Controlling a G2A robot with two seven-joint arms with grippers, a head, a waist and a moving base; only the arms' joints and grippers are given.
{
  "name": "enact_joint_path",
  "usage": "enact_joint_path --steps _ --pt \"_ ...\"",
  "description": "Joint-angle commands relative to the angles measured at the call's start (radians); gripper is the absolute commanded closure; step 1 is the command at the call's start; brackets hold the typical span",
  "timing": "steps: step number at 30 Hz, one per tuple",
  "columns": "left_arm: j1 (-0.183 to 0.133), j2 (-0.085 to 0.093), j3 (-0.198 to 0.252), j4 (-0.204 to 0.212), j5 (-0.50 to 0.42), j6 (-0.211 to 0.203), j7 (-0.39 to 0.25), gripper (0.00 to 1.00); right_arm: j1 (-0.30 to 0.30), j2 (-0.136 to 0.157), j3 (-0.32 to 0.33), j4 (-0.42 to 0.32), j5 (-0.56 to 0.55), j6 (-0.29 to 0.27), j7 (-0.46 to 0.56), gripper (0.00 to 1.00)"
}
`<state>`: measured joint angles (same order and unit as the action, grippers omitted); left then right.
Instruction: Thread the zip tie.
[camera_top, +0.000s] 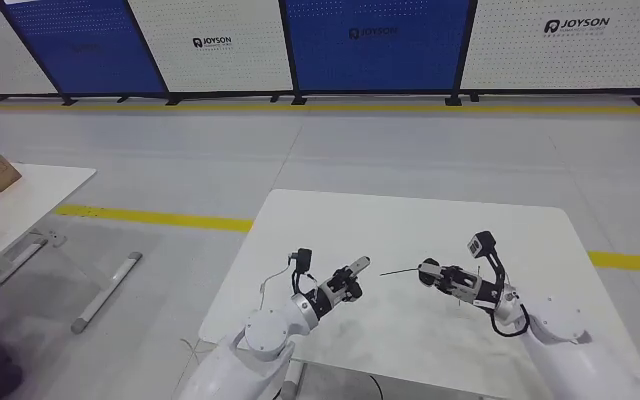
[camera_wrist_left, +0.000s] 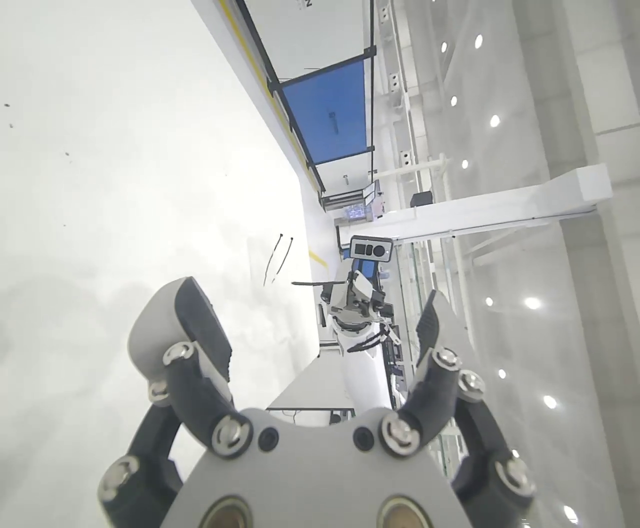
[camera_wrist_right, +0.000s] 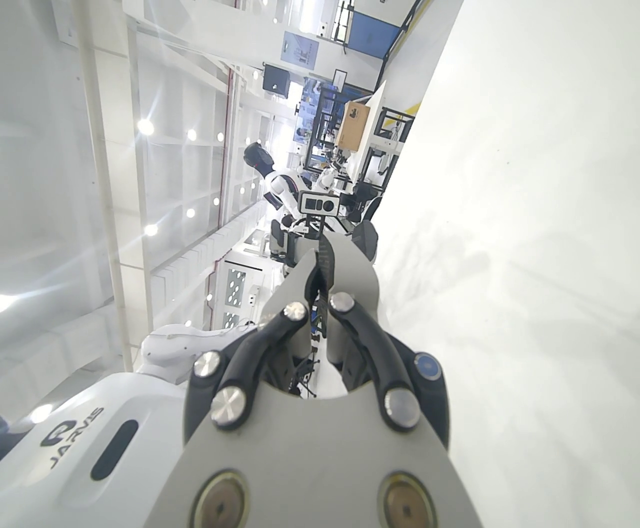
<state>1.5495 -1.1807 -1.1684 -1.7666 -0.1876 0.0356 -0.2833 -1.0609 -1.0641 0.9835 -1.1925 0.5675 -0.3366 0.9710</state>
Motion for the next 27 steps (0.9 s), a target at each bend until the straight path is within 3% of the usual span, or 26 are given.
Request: enact_joint_path --steps 1,4,6,10,18,27 --pt "0.000 0.000 0.000 -0.001 0.001 0.000 -0.002 0.00 0.000 0.000 0.000 0.000 0.000 0.000 0.000 1.00" --pt "0.000 0.000 0.000 -0.001 0.001 0.000 -0.002 0.00 -0.008 -0.001 0.004 -0.010 0.014 -0.001 -0.017 1.00" --pt "0.007 -0.002 0.002 0.005 -0.020 -0.020 0.022 0.00 -0.024 -0.004 0.023 -0.032 0.048 -0.003 -0.047 1.00" --pt "0.006 -0.005 0.021 0.032 -0.039 -0.051 0.000 0.00 -0.077 -0.020 0.051 -0.074 0.101 -0.003 -0.074 1.00" --pt "-0.058 -0.025 0.093 0.097 -0.134 -0.088 0.006 0.00 -0.107 -0.082 0.036 -0.066 0.017 -0.003 -0.160 1.00" --pt "-0.058 -0.025 0.093 0.097 -0.134 -0.088 0.006 0.00 -0.107 -0.082 0.036 -0.066 0.017 -0.003 -0.160 1.00"
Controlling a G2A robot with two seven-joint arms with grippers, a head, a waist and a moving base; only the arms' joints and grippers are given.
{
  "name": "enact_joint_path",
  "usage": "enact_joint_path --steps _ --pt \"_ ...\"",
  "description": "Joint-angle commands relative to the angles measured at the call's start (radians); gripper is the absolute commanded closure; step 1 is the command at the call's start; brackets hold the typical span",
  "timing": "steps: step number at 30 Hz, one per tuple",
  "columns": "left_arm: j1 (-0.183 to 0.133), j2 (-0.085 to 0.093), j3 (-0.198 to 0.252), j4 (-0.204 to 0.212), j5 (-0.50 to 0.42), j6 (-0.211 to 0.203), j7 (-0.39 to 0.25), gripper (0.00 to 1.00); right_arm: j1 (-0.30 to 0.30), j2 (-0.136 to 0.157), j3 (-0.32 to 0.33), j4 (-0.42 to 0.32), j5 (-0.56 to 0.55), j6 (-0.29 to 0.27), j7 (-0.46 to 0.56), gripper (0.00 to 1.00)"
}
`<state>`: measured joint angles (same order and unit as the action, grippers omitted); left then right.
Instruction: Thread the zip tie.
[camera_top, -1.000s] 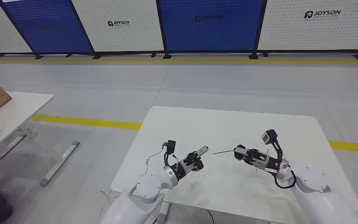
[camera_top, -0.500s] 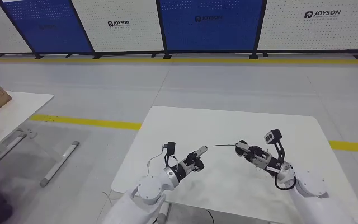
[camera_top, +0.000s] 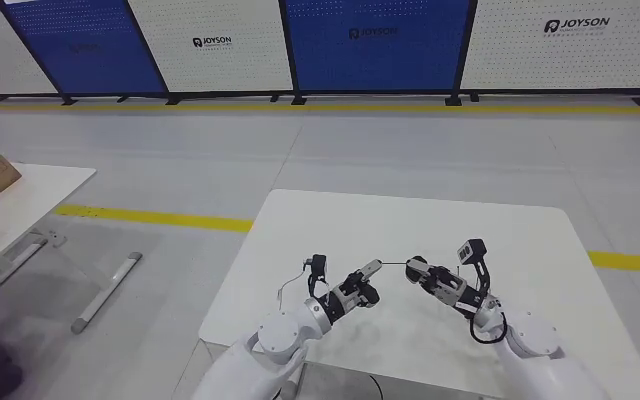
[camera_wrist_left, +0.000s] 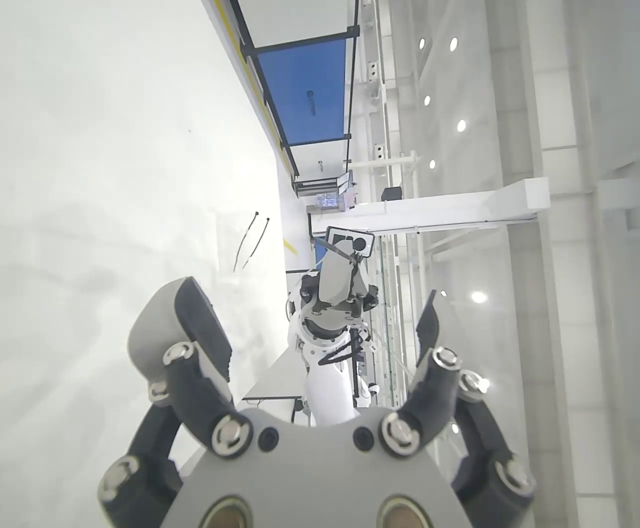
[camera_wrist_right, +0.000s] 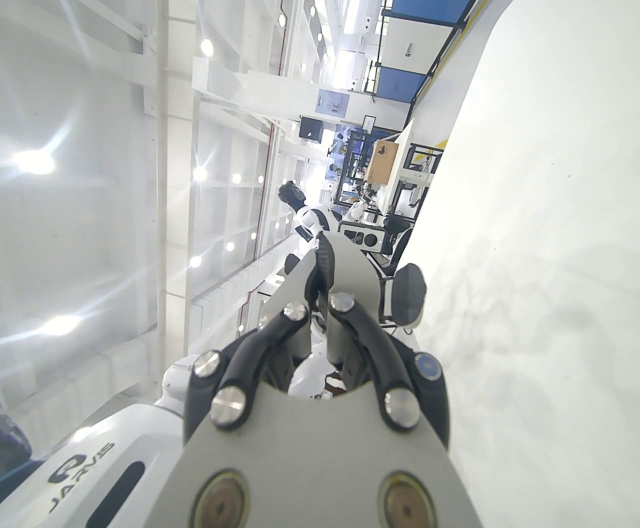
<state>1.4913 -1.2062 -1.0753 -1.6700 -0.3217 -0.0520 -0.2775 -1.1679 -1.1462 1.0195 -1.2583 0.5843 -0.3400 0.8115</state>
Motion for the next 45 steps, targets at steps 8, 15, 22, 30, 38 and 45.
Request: enact_joint_path --steps 8,15,22,30,38,45 --pt "0.000 0.000 0.000 0.000 0.000 0.000 0.000 0.00 0.000 0.000 0.000 0.000 0.000 0.000 0.000 1.00" --pt "-0.036 -0.014 0.039 0.003 -0.067 -0.018 0.013 0.00 -0.014 -0.007 -0.022 -0.038 -0.084 0.021 -0.071 1.00" --pt "-0.055 -0.023 0.056 0.009 -0.108 -0.039 0.037 0.00 -0.013 -0.009 -0.024 -0.039 -0.092 0.029 -0.073 1.00" --pt "-0.067 -0.028 0.057 0.027 -0.140 -0.035 0.053 0.00 -0.013 -0.009 -0.024 -0.039 -0.092 0.029 -0.073 1.00" --pt "-0.111 -0.044 0.075 0.083 -0.160 -0.061 0.143 0.00 -0.013 -0.009 -0.024 -0.039 -0.092 0.029 -0.073 1.00" --pt "-0.109 -0.044 0.076 0.087 -0.152 -0.064 0.143 0.00 -0.013 -0.009 -0.024 -0.039 -0.092 0.029 -0.073 1.00"
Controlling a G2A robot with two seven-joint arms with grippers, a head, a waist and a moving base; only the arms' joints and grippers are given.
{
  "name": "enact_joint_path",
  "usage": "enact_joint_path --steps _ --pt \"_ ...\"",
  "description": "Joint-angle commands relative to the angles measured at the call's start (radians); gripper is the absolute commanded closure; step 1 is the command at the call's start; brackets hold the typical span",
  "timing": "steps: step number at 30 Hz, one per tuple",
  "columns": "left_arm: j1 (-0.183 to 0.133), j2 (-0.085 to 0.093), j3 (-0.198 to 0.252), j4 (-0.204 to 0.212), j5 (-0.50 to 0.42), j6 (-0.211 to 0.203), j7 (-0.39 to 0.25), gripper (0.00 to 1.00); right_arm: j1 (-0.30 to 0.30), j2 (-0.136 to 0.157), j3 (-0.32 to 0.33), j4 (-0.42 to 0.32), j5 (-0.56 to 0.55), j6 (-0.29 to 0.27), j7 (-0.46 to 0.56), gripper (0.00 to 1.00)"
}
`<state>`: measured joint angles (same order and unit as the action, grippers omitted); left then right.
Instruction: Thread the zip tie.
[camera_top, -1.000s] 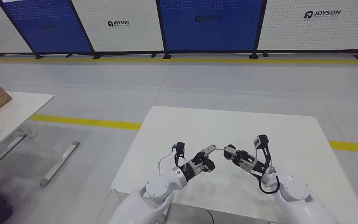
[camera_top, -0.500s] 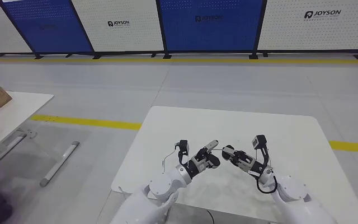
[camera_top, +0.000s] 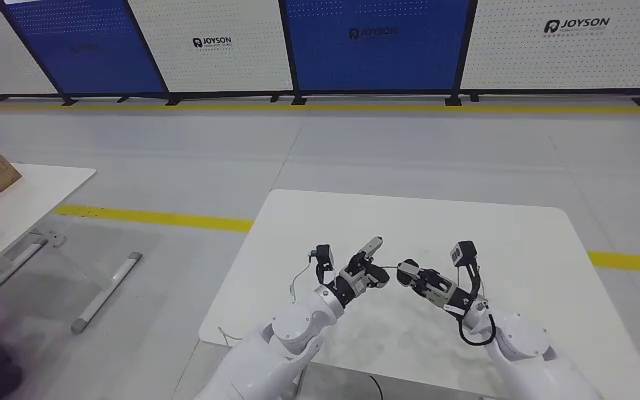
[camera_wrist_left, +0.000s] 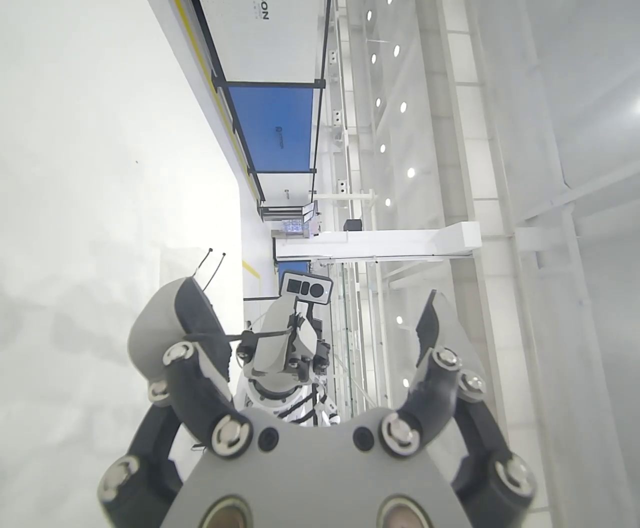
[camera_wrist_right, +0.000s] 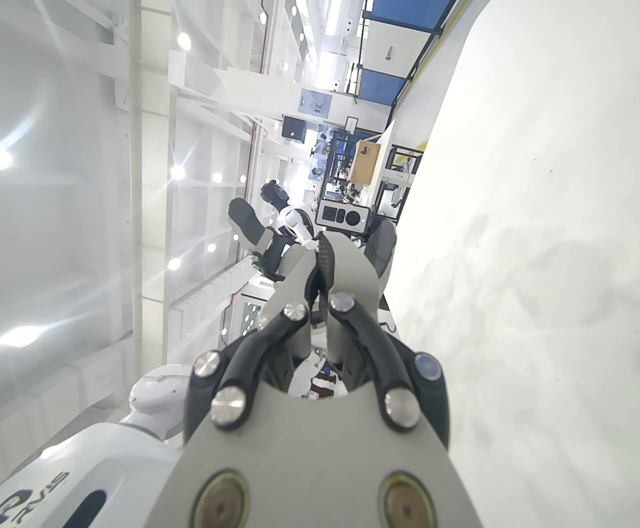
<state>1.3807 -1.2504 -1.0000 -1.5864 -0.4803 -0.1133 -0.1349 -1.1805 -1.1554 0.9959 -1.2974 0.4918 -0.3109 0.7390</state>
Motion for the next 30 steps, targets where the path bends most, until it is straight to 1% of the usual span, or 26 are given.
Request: enact_joint_path --steps 1,4,5,6,8,9,10,14,17,30 --pt "0.003 0.000 -0.001 0.008 0.006 -0.009 -0.001 0.00 0.000 0.000 0.000 0.000 0.000 0.000 0.000 1.00" --pt "0.005 0.000 -0.008 0.026 0.026 -0.032 0.011 0.00 0.000 0.000 0.000 0.000 0.000 0.000 0.000 1.00" --pt "0.006 0.000 -0.006 0.029 0.027 -0.033 0.007 0.28 0.000 0.000 0.000 0.000 0.000 0.000 0.000 1.00" --pt "0.006 0.000 -0.007 0.030 0.025 -0.034 0.001 0.61 0.000 0.000 0.000 0.000 0.000 0.000 0.000 1.00" --pt "0.009 0.000 -0.008 0.034 0.027 -0.039 -0.008 0.89 0.000 0.000 0.000 0.000 0.000 0.000 0.000 1.00" --pt "0.010 0.000 -0.007 0.036 0.031 -0.041 -0.014 0.96 0.000 0.000 0.000 0.000 0.000 0.000 0.000 1.00" --pt "0.011 0.000 -0.006 0.039 0.033 -0.043 -0.020 1.00 0.000 0.000 0.000 0.000 0.000 0.000 0.000 1.00" --pt "0.013 0.000 -0.003 0.044 0.043 -0.049 -0.037 1.00 0.000 0.000 0.000 0.000 0.000 0.000 0.000 1.00" --pt "0.014 -0.001 0.000 0.043 0.061 -0.048 -0.035 1.00 0.000 0.000 0.000 0.000 0.000 0.000 0.000 1.00" --pt "0.011 -0.002 -0.008 0.051 0.053 -0.060 -0.061 1.00 0.000 0.000 0.000 0.000 0.000 0.000 0.000 1.00"
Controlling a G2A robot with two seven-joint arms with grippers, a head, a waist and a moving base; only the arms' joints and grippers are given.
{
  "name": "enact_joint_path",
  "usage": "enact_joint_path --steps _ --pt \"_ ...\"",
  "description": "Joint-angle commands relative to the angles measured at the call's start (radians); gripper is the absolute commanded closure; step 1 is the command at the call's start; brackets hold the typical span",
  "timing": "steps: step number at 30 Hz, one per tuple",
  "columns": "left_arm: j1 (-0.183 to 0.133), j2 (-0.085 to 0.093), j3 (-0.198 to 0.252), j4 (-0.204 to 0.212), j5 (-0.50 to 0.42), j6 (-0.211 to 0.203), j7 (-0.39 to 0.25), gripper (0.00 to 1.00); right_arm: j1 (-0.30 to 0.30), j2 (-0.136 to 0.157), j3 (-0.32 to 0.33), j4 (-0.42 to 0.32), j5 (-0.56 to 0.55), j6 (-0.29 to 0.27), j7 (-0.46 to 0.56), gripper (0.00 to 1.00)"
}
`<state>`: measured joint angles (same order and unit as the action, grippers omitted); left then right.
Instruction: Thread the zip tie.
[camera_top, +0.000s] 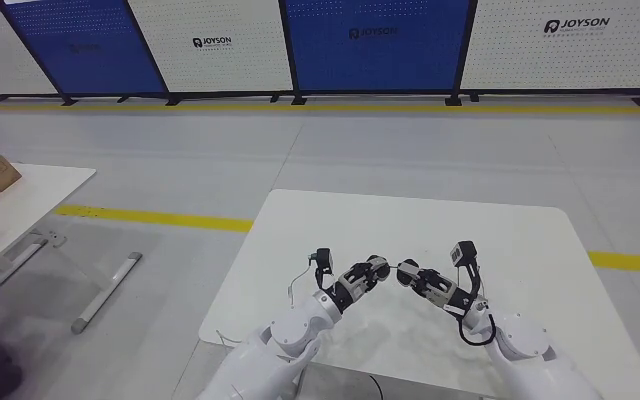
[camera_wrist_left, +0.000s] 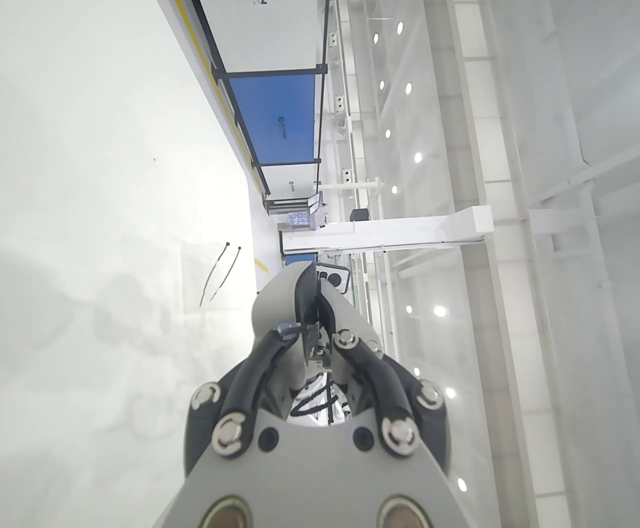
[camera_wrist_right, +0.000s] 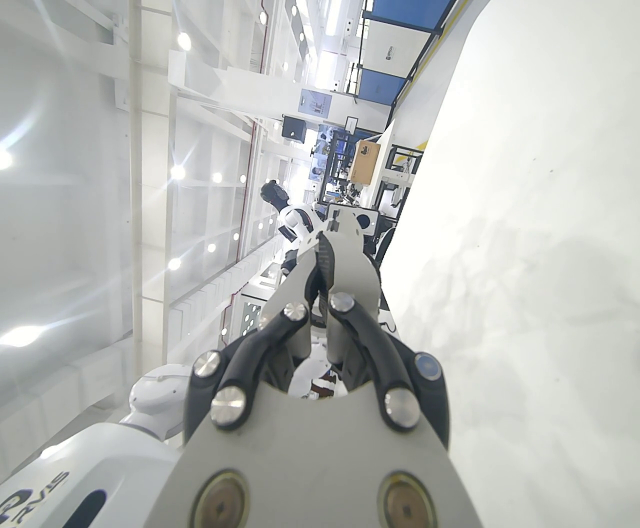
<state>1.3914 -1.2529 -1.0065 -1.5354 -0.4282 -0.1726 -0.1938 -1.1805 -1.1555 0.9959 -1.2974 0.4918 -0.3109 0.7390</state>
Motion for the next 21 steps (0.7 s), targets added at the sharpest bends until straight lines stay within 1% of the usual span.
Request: enact_joint_path --steps 1,3,4,5,6,7,10,13,15,16,19,21 --pt "0.000 0.000 -0.003 0.001 0.000 -0.001 -0.003 1.00 0.000 0.000 0.000 0.000 0.000 0.000 0.000 1.00" --pt "0.001 0.000 -0.005 0.000 0.001 -0.001 -0.005 1.00 0.000 0.000 0.000 0.000 0.000 0.000 0.000 1.00" --pt "0.001 0.000 -0.006 -0.001 0.001 0.000 -0.007 0.98 0.000 0.000 0.000 0.000 0.000 0.000 0.000 1.00" --pt "0.002 0.001 -0.007 -0.002 0.002 0.000 -0.010 0.80 0.000 0.000 0.000 0.000 0.000 0.000 0.000 1.00" --pt "0.003 0.001 -0.009 -0.003 0.005 0.000 -0.013 0.65 0.000 0.000 0.000 0.000 0.000 0.000 0.000 1.00" --pt "0.005 0.002 -0.010 -0.004 0.007 -0.001 -0.014 0.60 0.000 0.000 0.000 0.000 0.000 0.000 0.000 1.00" --pt "0.011 0.003 -0.014 -0.009 0.017 -0.006 -0.017 0.56 0.000 0.000 0.000 0.000 0.000 0.000 0.000 1.00" --pt "0.017 0.004 -0.017 -0.011 0.029 -0.012 -0.019 0.62 0.000 0.000 0.000 0.000 0.000 0.000 0.000 1.00" --pt "0.019 0.005 -0.019 -0.011 0.032 -0.014 -0.019 0.69 0.000 0.000 0.000 0.000 0.000 0.000 0.000 1.00" --pt "0.020 0.005 -0.020 -0.011 0.033 -0.015 -0.020 0.75 0.000 0.000 0.000 0.000 0.000 0.000 0.000 1.00" --pt "0.022 0.005 -0.021 -0.009 0.040 -0.019 -0.019 0.89 0.000 0.000 0.000 0.000 0.000 0.000 0.000 1.00" --pt "0.023 0.005 -0.021 -0.009 0.043 -0.021 -0.020 0.95 0.000 0.000 0.000 0.000 0.000 0.000 0.000 1.00"
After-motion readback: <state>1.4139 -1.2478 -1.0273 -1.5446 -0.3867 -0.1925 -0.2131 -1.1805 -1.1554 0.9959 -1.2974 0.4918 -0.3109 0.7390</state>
